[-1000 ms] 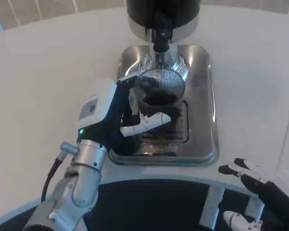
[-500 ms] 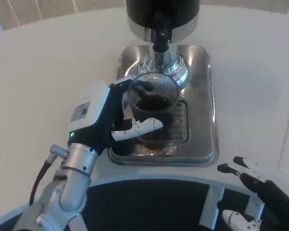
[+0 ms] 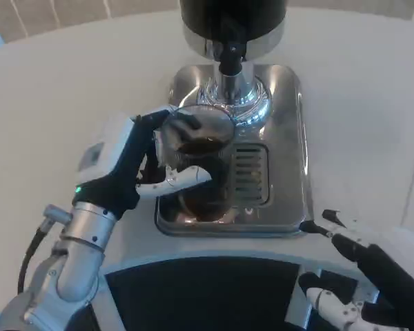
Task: Grasp the cup under the faucet to collect the drink, then remove the cup.
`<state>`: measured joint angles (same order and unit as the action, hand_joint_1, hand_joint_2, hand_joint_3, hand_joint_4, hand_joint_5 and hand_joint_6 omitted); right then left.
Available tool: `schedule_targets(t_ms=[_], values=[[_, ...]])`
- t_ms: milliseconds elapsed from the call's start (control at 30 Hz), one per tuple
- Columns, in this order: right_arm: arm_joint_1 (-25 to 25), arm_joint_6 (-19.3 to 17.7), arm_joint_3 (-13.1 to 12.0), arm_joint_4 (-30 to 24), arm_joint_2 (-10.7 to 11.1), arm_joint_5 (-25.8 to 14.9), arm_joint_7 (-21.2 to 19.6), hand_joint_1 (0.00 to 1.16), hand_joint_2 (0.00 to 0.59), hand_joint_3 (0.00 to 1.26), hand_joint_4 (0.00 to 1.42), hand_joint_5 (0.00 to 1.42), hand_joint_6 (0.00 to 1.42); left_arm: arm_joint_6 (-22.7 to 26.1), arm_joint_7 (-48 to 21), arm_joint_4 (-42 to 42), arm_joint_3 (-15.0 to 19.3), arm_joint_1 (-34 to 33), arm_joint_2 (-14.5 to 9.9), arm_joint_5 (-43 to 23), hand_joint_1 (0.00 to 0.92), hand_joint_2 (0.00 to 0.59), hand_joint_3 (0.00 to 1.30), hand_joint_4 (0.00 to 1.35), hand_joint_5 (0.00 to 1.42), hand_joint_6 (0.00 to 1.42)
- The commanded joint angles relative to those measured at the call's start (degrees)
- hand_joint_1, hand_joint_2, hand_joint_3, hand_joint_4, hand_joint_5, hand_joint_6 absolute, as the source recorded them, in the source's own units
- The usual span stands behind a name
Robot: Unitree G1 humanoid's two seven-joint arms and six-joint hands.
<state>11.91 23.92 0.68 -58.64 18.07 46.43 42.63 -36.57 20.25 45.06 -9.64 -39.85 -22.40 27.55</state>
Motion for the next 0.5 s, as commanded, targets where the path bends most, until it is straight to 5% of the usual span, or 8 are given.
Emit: schedule_targets(t_ms=[33,500], values=[[-0.39,0.09,0.38,0.47,0.24,0.4,-0.46,0.29,0.459,0.13,0.0,0.0,0.05,-3.02,-0.71,-1.28,1.53,1.2,-1.68,-1.66,0.514,0.094,1.0,1.18,1.3,0.38],[-2.95,0.57,1.13,2.31,0.58,1.0,-0.26,0.26,0.458,0.12,0.0,0.0,0.03,-3.98,-0.49,2.14,2.46,0.67,-1.05,-1.89,0.512,0.092,1.0,1.18,1.3,0.39]])
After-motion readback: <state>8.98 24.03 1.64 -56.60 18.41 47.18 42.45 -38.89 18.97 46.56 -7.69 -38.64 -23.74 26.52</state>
